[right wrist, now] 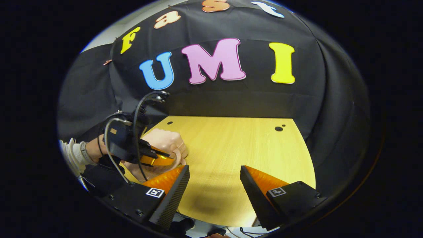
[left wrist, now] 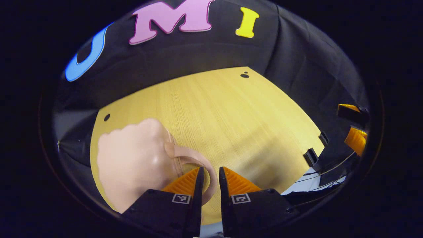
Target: First open the suitcase, pack the skin care products into it, and then close the suitcase.
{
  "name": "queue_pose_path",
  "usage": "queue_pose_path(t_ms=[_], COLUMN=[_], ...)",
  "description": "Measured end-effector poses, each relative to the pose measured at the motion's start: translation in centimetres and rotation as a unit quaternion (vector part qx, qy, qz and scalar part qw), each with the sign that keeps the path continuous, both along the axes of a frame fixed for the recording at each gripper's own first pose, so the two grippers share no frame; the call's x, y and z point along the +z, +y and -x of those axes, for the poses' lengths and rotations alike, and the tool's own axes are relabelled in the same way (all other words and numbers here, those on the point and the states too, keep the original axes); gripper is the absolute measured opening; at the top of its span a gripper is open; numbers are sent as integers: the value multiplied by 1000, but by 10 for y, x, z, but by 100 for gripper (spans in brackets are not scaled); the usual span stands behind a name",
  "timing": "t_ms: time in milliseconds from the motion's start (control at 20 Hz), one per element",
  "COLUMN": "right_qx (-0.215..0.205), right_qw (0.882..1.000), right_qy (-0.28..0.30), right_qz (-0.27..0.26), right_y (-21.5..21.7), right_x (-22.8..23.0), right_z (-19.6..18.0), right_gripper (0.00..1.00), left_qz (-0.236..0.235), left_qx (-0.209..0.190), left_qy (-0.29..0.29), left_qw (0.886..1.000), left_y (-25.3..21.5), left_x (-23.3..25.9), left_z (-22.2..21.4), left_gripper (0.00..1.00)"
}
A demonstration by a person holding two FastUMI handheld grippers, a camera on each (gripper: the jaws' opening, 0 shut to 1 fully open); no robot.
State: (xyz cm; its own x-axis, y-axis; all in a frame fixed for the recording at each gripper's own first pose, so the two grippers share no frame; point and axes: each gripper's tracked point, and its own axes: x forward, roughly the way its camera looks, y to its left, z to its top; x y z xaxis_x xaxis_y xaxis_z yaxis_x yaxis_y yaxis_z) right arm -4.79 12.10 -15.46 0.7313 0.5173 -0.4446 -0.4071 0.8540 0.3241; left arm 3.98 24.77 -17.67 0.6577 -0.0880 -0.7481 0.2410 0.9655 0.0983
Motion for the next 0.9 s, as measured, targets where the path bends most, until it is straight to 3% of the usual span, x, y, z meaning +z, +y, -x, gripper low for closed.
queue_pose_path(t_ms=[100, 250, 400, 500, 600, 900], right_qx=[19, 40, 43, 39, 31, 5], right_qw=[999, 996, 992, 988, 986, 981], right_qy=[-30, -72, -120, -148, -161, -195], right_qz=[-8, -20, -19, -21, -36, -8], right_y=[-2, -2, -4, 0, 7, 14], right_x=[22, 55, 90, 116, 138, 164], right_z=[-3, -7, -14, -16, -16, -24], right_gripper=[97, 97, 97, 97, 97, 97], left_qz=[-25, -26, -30, -38, -36, -6], left_qx=[-3, 10, 24, 34, 41, 19], left_qy=[-91, -210, -336, -396, -428, -476], left_qw=[996, 977, 941, 917, 902, 879], left_y=[-5, -25, -41, -47, -52, -65], left_x=[62, 135, 213, 249, 265, 293], left_z=[6, 17, 32, 42, 55, 71], left_gripper=[48, 53, 63, 64, 66, 67])
